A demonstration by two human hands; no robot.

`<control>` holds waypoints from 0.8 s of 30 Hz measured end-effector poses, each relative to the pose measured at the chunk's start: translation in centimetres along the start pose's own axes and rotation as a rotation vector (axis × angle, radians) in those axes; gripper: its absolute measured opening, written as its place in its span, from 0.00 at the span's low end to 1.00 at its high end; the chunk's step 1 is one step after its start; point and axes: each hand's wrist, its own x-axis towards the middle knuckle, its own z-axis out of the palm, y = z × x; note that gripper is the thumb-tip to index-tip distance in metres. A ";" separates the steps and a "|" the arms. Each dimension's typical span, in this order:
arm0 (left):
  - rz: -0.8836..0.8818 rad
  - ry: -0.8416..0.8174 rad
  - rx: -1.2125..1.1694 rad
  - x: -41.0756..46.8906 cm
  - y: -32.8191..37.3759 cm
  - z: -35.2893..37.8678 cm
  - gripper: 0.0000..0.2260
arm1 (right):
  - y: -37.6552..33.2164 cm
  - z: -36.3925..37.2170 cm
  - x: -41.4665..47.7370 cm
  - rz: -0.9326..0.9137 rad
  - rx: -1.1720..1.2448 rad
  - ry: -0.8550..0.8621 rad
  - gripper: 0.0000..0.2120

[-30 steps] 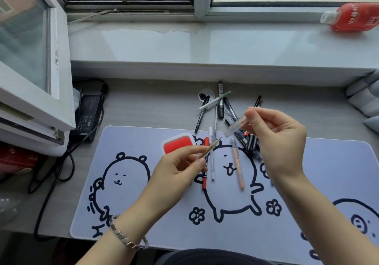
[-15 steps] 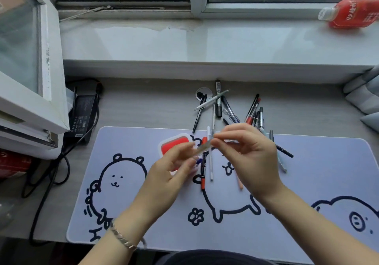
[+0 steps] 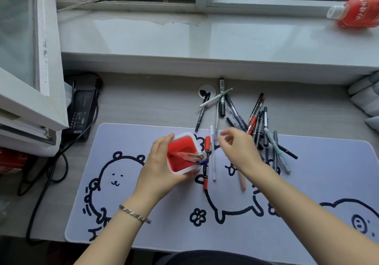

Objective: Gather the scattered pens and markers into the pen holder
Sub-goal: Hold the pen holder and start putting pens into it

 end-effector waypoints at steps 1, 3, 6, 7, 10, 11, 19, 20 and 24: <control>0.004 0.000 -0.001 0.0 0.0 0.0 0.44 | 0.1 0.8 0.3 0.081 -0.121 -0.105 0.15; 0.003 -0.005 -0.003 0.0 0.0 0.0 0.44 | -0.3 2.3 0.7 0.150 -0.286 -0.215 0.20; 0.003 -0.006 -0.009 0.1 -0.1 0.0 0.44 | -1.5 4.2 1.2 0.169 -0.374 -0.206 0.18; 0.002 -0.005 -0.011 0.1 -0.1 0.1 0.44 | -1.8 4.6 1.2 0.184 -0.356 -0.205 0.16; 0.001 0.001 -0.030 0.1 -0.3 0.2 0.43 | -1.3 4.6 0.9 0.211 -0.200 -0.226 0.17; 0.003 0.005 -0.034 0.1 -0.4 0.2 0.44 | -1.1 4.0 0.6 0.199 -0.104 -0.216 0.18; -0.004 -0.012 -0.070 0.1 -0.3 0.2 0.44 | -5.9 -5.1 -3.1 -0.431 0.703 0.204 0.17; -0.008 -0.004 -0.081 0.1 -0.3 0.2 0.44 | -6.5 -5.0 -3.6 -0.524 0.716 0.195 0.16; 0.015 0.044 -0.075 -0.1 0.5 0.3 0.43 | -6.2 -0.9 -4.8 -0.535 0.527 -0.068 0.07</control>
